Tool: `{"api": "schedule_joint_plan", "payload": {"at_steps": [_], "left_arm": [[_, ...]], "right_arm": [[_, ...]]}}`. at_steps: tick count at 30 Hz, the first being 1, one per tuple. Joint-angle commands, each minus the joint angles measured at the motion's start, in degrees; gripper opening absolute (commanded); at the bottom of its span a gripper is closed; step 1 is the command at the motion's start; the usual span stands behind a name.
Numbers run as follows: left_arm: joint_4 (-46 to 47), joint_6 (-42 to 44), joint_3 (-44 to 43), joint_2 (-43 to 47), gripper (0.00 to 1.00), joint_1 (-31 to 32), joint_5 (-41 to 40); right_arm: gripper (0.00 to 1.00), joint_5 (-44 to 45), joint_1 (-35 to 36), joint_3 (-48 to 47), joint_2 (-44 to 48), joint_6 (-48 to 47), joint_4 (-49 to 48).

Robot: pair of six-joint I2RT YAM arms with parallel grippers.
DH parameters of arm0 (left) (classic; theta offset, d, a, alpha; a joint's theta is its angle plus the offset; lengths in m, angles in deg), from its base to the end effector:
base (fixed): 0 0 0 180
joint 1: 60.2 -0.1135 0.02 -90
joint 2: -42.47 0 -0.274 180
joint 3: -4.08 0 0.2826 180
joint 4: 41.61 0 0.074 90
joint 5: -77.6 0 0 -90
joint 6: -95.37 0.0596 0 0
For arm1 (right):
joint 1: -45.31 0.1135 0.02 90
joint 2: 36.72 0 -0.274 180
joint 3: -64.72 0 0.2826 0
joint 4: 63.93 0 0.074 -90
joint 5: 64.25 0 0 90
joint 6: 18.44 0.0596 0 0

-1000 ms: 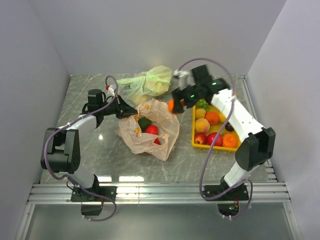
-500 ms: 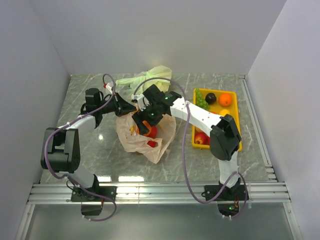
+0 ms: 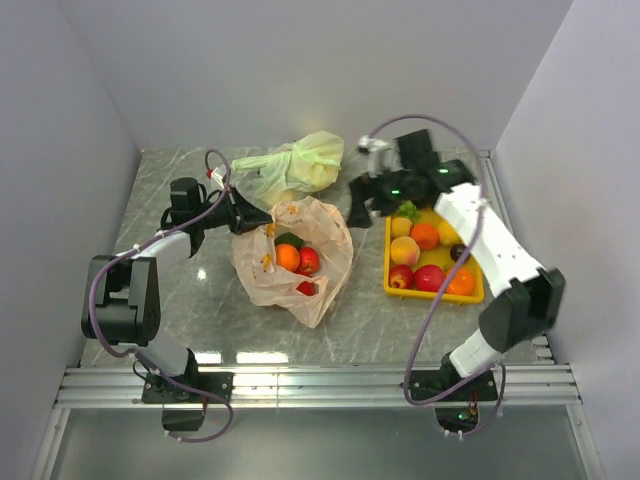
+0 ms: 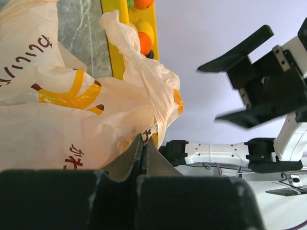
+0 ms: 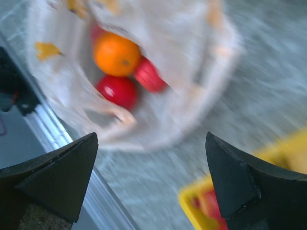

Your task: Place the fake fruits into the plastic bag and tie a complex knot

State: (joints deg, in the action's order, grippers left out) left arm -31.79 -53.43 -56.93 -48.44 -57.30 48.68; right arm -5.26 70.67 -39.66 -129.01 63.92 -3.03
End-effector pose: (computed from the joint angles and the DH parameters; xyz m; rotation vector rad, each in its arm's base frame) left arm 0.3628 -0.0706 0.2113 -0.2047 2.1130 -1.6976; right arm 0.3390 0.1946 0.3523 -0.9210 2.2289 0.7963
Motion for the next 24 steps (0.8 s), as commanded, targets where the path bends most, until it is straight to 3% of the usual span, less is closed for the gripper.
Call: {"api": "schedule_joint_plan", "payload": {"at_steps": [1, 6, 11, 15, 24], "left_arm": [[-1.25, 3.08, -0.55, 0.65, 0.01, -0.26, 0.09], [-3.62, 5.45, -0.64, 1.09, 0.00, -0.17, -0.26], [-4.51, 6.25, -0.64, 1.44, 0.00, -0.17, -0.08], [-5.12, 7.04, -0.99, 1.35, 0.01, -0.17, 0.18], [-7.31, 9.06, -1.52, 1.44, 0.01, -0.17, 0.53]], "right_arm": [[1.00, -2.58, -10.38, 4.64, 6.75, -11.06, 11.72], [0.95, 3.04, -27.19, 9.23, 10.11, -24.15, 23.93], [0.91, 16.93, -37.47, 18.88, 11.87, -29.18, 22.56], [0.89, 22.65, -39.34, 26.36, 11.17, -28.49, 15.10], [0.94, 27.49, -39.34, 30.68, 3.62, -29.01, 3.22]]}}
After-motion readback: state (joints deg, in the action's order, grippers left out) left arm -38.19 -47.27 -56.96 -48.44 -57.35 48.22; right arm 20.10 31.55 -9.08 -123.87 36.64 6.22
